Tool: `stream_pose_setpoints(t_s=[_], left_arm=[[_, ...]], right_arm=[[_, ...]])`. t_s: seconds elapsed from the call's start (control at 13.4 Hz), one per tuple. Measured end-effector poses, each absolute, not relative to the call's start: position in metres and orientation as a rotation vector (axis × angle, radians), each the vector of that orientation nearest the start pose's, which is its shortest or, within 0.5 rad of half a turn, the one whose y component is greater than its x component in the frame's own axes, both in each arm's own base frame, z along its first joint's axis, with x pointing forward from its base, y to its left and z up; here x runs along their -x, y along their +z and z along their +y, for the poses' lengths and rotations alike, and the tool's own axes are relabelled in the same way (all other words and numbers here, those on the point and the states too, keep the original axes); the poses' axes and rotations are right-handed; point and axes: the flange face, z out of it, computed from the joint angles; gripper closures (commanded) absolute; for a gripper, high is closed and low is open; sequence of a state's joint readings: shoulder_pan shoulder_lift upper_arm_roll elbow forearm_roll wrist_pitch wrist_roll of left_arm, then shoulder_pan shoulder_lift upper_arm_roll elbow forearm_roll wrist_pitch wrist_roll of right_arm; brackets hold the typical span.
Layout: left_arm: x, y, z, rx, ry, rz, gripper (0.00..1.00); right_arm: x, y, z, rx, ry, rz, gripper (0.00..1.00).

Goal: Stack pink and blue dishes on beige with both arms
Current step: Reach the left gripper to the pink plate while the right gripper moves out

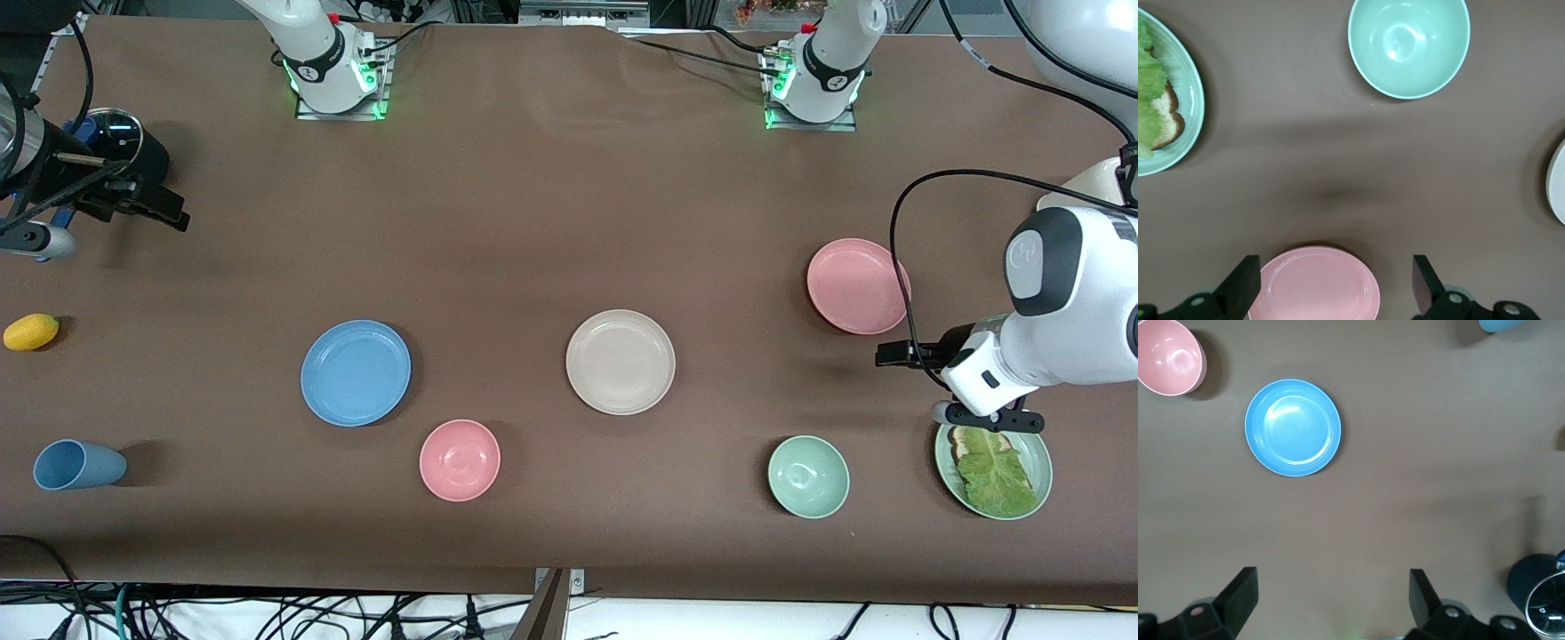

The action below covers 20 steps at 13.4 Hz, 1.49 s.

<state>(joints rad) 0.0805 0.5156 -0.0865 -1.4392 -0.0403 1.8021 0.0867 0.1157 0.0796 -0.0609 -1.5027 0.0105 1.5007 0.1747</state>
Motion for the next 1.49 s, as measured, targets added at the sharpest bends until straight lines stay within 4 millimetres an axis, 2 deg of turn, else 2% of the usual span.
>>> stream_pose_setpoints(t_s=[0.15,0.22,0.6,0.67,0.82,0.97,1.12,1.34,1.49], left_arm=[[-0.674,0.361,0.014,3.209,0.168,0.087,0.0],[-0.661,0.347,0.021,3.202,0.132,0.09,0.0],[-0.559,0.287,0.052,3.18,0.013,0.114,0.0],[-0.539,0.277,0.063,3.19,0.011,0.113,0.0],[-0.511,0.264,0.089,3.247,0.016,0.125,0.0],[-0.495,0.253,0.112,3.309,0.003,0.164,0.0],[-0.485,0.244,0.125,3.337,0.001,0.2,0.0],[-0.48,0.234,0.135,3.353,0.008,0.241,0.0],[-0.478,0.224,0.139,3.371,-0.002,0.241,0.0]], right_arm=[[-0.571,0.605,0.031,3.137,0.129,0.196,0.0],[-0.573,0.602,0.031,3.137,0.136,0.198,0.0],[-0.594,0.571,0.033,3.141,0.136,0.197,0.0],[-0.597,0.567,0.034,3.141,0.141,0.194,0.0],[-0.603,0.552,0.036,3.144,0.169,0.189,0.0],[-0.615,0.529,0.039,3.146,0.175,0.181,0.0],[-0.625,0.496,0.042,3.149,0.174,0.153,0.0],[-0.631,0.444,0.042,3.149,0.129,0.133,0.0],[-0.629,0.419,0.042,3.149,0.107,0.13,0.0]])
